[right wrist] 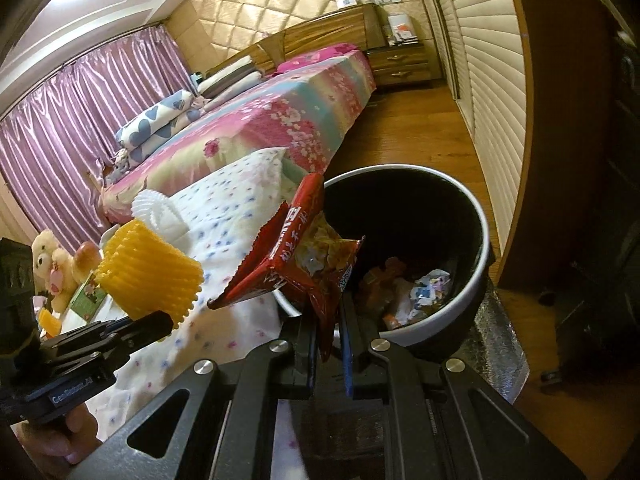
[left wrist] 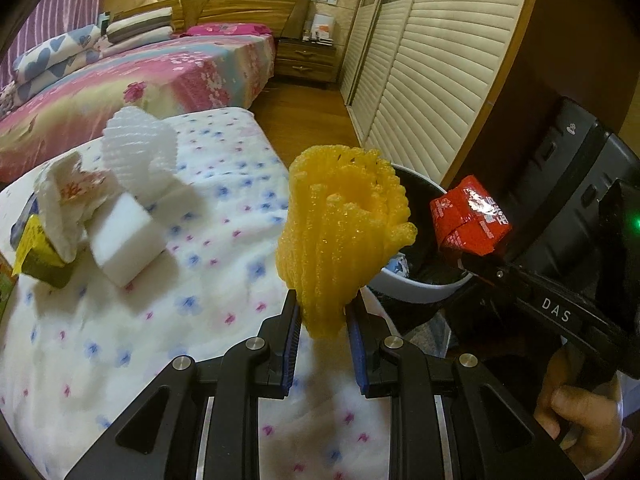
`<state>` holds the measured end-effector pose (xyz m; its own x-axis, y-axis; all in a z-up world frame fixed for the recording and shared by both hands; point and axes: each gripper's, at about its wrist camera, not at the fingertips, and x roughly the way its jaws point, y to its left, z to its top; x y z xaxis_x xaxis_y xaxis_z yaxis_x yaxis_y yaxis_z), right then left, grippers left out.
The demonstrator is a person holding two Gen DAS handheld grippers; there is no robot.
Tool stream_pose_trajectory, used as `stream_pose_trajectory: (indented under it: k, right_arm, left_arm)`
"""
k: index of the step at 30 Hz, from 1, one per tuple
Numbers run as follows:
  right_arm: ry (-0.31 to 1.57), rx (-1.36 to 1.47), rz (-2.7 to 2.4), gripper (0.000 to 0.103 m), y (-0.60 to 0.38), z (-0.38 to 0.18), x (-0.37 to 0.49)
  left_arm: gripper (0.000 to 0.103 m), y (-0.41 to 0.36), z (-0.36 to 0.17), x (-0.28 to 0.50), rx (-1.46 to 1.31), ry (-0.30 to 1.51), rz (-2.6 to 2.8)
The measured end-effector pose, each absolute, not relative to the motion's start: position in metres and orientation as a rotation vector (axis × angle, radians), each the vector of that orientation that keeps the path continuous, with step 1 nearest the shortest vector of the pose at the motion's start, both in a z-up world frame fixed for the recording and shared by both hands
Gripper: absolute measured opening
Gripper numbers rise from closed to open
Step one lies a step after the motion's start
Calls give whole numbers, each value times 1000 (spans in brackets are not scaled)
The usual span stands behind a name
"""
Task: Collect trash
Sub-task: 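Carry the net and red bag over the black bin and lower them inside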
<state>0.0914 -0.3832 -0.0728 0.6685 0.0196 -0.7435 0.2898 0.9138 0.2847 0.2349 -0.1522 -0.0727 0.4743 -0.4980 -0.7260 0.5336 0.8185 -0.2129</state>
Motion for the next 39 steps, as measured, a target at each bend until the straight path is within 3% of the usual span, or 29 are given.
stream_pose_trajectory:
  k: [33, 37, 39]
  right_arm:
    - [910, 459, -241, 9, -443, -95, 126]
    - [916, 476, -246, 14, -448, -97, 128]
    - [920, 500, -241, 16, -451, -98, 128]
  left_arm:
    - [22, -259, -90, 298, 85, 966, -688]
    - [24, -266, -93, 300, 92, 975, -688]
    - [29, -266, -94, 303, 97, 981, -687]
